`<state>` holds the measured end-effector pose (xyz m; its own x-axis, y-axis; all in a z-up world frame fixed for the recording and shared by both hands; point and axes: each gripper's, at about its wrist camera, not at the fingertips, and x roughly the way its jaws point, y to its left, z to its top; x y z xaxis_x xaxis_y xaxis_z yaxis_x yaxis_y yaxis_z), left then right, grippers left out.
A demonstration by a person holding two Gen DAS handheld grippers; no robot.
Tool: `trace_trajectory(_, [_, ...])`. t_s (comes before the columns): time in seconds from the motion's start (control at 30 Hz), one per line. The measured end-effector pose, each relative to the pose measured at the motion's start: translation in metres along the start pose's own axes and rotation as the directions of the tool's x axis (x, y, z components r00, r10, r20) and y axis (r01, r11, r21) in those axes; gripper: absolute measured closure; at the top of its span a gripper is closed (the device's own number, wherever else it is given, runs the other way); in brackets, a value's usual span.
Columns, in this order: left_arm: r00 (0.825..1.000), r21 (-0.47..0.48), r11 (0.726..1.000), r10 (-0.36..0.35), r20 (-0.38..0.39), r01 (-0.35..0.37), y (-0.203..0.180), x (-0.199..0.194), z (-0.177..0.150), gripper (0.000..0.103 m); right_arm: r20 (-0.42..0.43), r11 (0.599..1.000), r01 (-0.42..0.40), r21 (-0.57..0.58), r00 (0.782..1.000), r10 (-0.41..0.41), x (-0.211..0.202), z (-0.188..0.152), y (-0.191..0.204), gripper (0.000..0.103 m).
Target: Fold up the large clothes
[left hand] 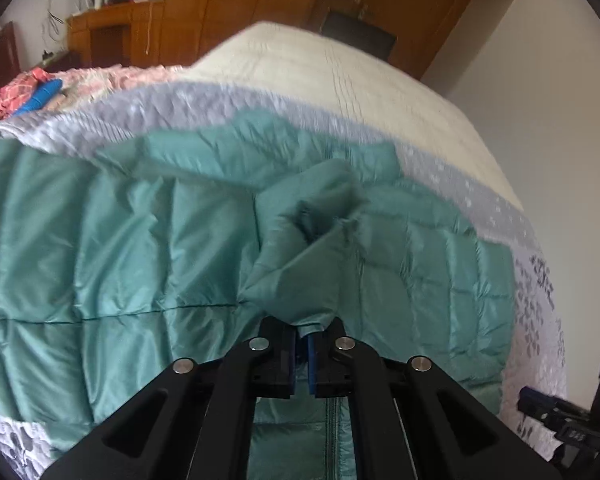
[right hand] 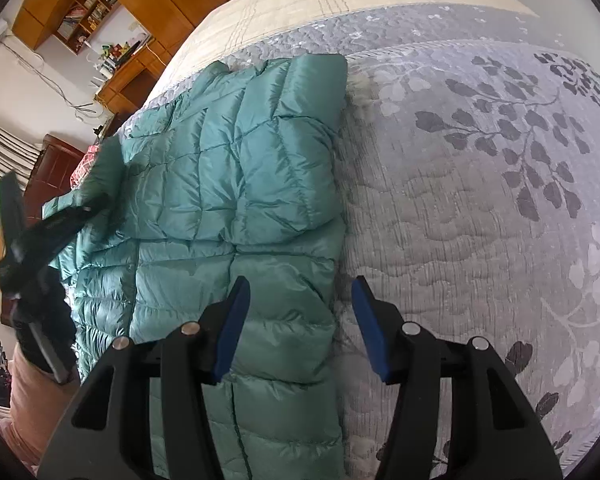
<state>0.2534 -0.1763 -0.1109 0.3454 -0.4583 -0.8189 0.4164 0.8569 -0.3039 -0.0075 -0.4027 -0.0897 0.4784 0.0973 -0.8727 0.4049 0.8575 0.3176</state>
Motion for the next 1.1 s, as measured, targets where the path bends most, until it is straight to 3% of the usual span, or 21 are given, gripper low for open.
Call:
trace_trajectory(0.13, [0.997,0.039,0.999,-0.025,-0.072,0.028,-0.006,0.011,-0.008,0.088,0.003,1.000,-0.011,-0.020,1.000,0.011,0.000,0.005,0.010,0.050])
trace_trajectory(0.2, [0.993,0.060,0.995,-0.072,-0.090,0.078,-0.011,0.004,-0.013,0.074,0.003,0.999,-0.023,-0.035,1.000,0.023,0.000,0.009,0.018,0.050])
trace_trajectory(0.23, [0.991,0.061,0.993,-0.093,-0.096,0.099,-0.011,0.000,-0.015,0.055,0.001,0.998,-0.037,-0.044,0.999,0.037,0.001,0.012,0.024,0.050])
trace_trajectory(0.27, [0.989,0.065,0.990,-0.118,-0.092,0.125,-0.012,-0.009,-0.018,0.050,-0.001,0.997,-0.052,-0.052,0.999,0.052,0.001,0.015,0.029,0.050])
trace_trajectory(0.37, [0.989,0.088,0.986,-0.135,-0.059,0.140,-0.007,-0.041,-0.026,0.049,-0.017,0.991,-0.108,-0.082,0.994,0.107,0.006,0.027,0.049,0.049])
trace_trajectory(0.47, [0.996,0.044,0.995,-0.085,0.001,0.085,0.016,-0.071,-0.026,0.049,-0.050,0.980,-0.161,-0.117,0.986,0.156,0.016,0.039,0.075,0.046])
trace_trajectory(0.57, [0.996,-0.046,0.998,0.054,0.078,-0.050,0.057,-0.108,-0.018,0.047,-0.091,0.967,-0.202,-0.154,0.978,0.190,0.032,0.053,0.106,0.044])
trace_trajectory(0.6, [0.986,-0.083,0.989,0.132,0.103,-0.123,0.075,-0.121,-0.015,0.046,-0.102,0.963,-0.218,-0.159,0.974,0.204,0.037,0.056,0.114,0.042])
trace_trajectory(0.7, [0.960,-0.166,0.958,0.254,0.113,-0.234,0.119,-0.138,-0.012,0.042,-0.164,0.945,-0.290,-0.153,0.950,0.265,0.060,0.069,0.142,0.039])
trace_trajectory(0.83, [0.963,-0.254,0.938,0.260,0.066,-0.236,0.162,-0.135,-0.017,0.042,-0.256,0.936,-0.331,-0.117,0.921,0.294,0.102,0.080,0.163,0.039])
trace_trajectory(0.87, [0.963,-0.265,0.934,0.264,0.056,-0.240,0.167,-0.132,-0.020,0.042,-0.270,0.936,-0.328,-0.124,0.919,0.286,0.109,0.082,0.167,0.046])
trace_trajectory(0.93, [0.967,-0.273,0.934,0.250,0.046,-0.229,0.173,-0.130,-0.025,0.042,-0.295,0.938,-0.320,-0.135,0.916,0.270,0.121,0.083,0.171,0.082])
trace_trajectory(0.97, [0.968,-0.272,0.935,0.248,0.045,-0.227,0.173,-0.129,-0.028,0.042,-0.296,0.936,-0.325,-0.134,0.915,0.276,0.121,0.082,0.171,0.090])
trace_trajectory(1.03, [0.969,-0.264,0.938,0.244,0.048,-0.223,0.171,-0.128,-0.031,0.042,-0.272,0.924,-0.356,-0.137,0.911,0.310,0.109,0.084,0.168,0.097])
trace_trajectory(1.1, [0.969,-0.254,0.942,0.239,0.059,-0.217,0.163,-0.124,-0.028,0.042,-0.224,0.923,-0.356,-0.146,0.921,0.320,0.089,0.087,0.159,0.098])
